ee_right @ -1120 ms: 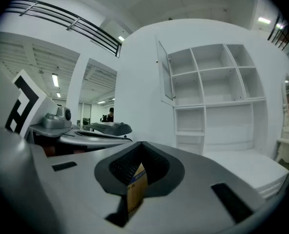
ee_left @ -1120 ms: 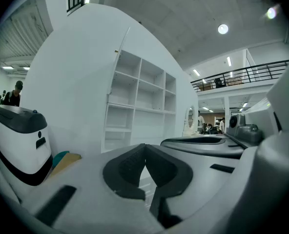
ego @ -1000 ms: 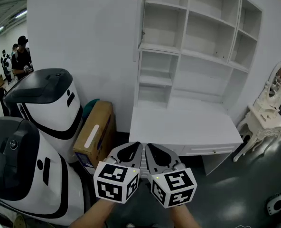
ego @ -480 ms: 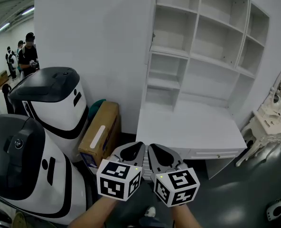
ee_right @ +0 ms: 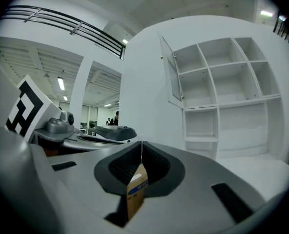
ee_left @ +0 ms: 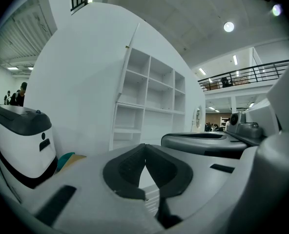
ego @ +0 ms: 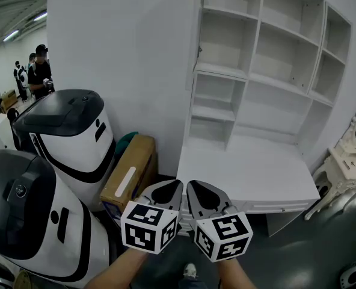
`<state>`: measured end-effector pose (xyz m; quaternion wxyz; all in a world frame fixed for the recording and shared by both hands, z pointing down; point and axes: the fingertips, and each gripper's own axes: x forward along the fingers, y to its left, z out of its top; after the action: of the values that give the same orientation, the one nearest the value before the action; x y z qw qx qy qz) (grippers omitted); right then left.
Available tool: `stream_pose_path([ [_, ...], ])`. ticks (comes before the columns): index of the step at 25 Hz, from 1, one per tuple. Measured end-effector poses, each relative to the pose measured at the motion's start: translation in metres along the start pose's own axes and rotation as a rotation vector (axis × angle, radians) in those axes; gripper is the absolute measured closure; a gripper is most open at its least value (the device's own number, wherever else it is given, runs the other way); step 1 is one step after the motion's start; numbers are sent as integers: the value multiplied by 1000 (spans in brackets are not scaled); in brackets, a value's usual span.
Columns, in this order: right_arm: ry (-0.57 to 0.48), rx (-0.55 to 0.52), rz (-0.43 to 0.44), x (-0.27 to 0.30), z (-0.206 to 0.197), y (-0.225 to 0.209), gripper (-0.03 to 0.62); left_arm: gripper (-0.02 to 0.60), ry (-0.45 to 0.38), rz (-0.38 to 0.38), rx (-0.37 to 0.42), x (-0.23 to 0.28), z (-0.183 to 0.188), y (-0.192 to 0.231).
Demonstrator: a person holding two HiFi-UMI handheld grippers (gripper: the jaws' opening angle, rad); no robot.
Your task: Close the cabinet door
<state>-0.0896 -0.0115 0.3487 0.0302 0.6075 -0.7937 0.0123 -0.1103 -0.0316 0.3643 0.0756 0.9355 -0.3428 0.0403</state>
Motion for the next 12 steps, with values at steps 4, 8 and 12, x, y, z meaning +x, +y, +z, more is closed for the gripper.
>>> stream_pose_path([
  [4,-14,-10,26,23,8,-21,576,571,-11,19,-2,29,10,11],
  [8,-23,-20,49,44,17,-44,576,571,-20,39,-9,57,22,21],
  [12,-37,-29,78,65,27,-65,574,571,-23,61,-10,82,30,31],
])
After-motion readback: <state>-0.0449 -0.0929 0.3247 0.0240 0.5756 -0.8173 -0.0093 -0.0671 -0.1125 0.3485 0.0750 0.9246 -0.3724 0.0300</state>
